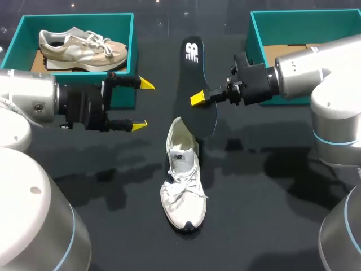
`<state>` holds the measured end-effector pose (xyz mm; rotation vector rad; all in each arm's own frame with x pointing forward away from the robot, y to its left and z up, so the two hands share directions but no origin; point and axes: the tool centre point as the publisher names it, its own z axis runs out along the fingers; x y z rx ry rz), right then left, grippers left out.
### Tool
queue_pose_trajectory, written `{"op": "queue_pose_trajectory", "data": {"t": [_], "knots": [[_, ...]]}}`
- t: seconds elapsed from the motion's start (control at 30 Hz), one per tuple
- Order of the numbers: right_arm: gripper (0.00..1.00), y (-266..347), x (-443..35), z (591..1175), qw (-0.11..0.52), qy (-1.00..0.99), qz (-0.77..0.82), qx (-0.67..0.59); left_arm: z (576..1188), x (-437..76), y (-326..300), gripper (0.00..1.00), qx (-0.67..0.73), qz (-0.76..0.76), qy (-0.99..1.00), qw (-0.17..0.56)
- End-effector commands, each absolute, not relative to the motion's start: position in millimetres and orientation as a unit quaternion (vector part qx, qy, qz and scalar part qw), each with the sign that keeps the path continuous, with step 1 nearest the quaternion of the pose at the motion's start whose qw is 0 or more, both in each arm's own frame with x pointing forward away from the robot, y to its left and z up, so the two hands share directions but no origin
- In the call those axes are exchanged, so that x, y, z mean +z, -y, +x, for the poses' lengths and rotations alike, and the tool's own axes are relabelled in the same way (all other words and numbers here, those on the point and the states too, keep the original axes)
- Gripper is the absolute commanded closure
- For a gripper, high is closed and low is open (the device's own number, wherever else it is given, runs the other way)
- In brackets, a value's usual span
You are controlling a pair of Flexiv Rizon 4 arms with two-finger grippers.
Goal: Take the shoe out of the shoebox, open the shoe tongue, remove and reinsert the insole, then place the shoe into the shoebox
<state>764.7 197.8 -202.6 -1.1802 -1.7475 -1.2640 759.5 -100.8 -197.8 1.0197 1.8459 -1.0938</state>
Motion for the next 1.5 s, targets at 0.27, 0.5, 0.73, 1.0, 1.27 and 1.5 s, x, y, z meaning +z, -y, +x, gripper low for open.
{"op": "queue_pose_trajectory", "data": {"t": [0.27,0.5,0.73,1.0,1.27,1.5], "knots": [[1.00,-198.7,-197.2,765.1,0.330,0.675,-0.458,-0.476,753.2,-189.1,97.7,0.00,-0.408,0.408,-0.737,0.352],[1.00,-198.7,-197.2,765.1,0.330,0.675,-0.458,-0.476,753.2,-189.1,97.7,0.00,-0.408,0.408,-0.737,0.352],[1.00,-190.4,-194.2,766.0,0.307,0.641,-0.471,-0.523,737.6,-194.4,104.0,0.00,-0.367,0.275,-0.836,0.300],[1.00,-181.4,-201.0,770.5,0.212,0.614,-0.473,-0.596,715.2,-206.2,85.8,0.00,-0.325,0.105,-0.916,0.211],[1.00,-189.3,-209.8,782.1,0.162,0.639,-0.464,-0.592,709.1,-232.4,77.7,0.00,-0.297,0.029,-0.944,0.142],[1.00,-186.0,-220.5,787.4,0.150,0.646,-0.459,-0.591,716.2,-254.6,82.9,0.00,-0.279,-0.016,-0.958,0.063]]}}
